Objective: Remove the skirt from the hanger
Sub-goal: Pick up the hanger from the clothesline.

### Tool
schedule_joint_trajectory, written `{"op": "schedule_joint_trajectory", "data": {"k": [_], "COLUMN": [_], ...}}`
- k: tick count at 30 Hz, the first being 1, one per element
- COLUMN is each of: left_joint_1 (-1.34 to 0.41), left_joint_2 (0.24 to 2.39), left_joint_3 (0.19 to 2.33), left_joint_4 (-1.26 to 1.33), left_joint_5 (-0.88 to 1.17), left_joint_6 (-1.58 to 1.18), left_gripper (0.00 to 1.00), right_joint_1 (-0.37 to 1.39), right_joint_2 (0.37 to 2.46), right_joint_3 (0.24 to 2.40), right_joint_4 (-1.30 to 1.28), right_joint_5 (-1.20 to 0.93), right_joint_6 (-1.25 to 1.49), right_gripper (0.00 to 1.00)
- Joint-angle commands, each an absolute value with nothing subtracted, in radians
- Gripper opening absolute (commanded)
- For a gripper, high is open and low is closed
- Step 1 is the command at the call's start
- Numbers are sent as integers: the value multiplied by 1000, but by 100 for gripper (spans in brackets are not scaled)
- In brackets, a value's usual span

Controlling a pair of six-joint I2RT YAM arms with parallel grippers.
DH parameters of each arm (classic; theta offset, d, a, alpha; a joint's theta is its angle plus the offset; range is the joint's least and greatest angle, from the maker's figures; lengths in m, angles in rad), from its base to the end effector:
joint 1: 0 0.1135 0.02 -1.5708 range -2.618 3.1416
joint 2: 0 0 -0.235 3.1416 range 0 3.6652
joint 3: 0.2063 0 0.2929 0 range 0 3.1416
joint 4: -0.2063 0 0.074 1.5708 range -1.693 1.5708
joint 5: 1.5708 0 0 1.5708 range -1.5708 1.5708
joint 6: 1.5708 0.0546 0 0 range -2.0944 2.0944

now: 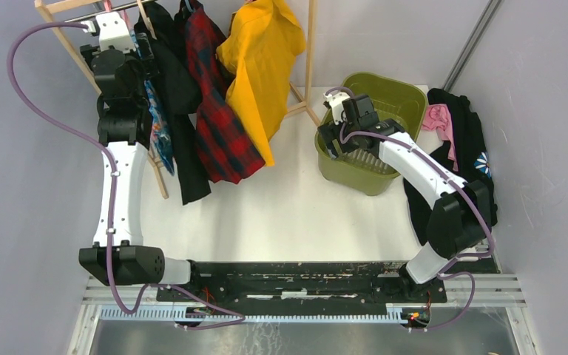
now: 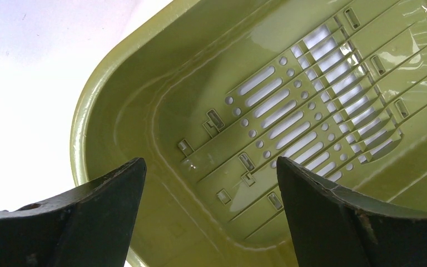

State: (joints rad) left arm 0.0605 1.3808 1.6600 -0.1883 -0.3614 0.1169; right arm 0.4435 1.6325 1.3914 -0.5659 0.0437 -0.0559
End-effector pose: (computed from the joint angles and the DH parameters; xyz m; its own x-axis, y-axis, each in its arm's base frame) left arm 0.3574 0.0410 0.4923 0.0424 0.1119 -0.9928 -0.4158 0.9055 0.0843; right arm 0.3769 0.1764 0.2450 -0.6289 -0.3606 -0.6888 -0.4372 0.8966 -0.0701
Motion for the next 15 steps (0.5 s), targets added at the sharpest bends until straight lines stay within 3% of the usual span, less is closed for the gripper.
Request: {"op": "schedule_joint_trajectory", "data": {"k": [1, 8, 15], "left_joint_1": [73, 77, 78], "left_joint_2": [1355, 1341, 1319], "left_joint_3": [1620, 1598, 1579], "left_joint_4": [-201, -329, -358], "left_joint_5": [-330, -285, -274], "left_joint_6": [74, 37, 22], "left_gripper": [83, 85, 76], "right_joint_1": [450, 451, 451], "right_joint_2": [1598, 1597, 1598], "right_joint_3": [1404, 1418, 1418], "right_joint_4": [-567, -575, -574], "right_joint_5": [47, 33, 25], "right_joint_6": [-40, -30, -25], "right_gripper": [93, 92, 91]}}
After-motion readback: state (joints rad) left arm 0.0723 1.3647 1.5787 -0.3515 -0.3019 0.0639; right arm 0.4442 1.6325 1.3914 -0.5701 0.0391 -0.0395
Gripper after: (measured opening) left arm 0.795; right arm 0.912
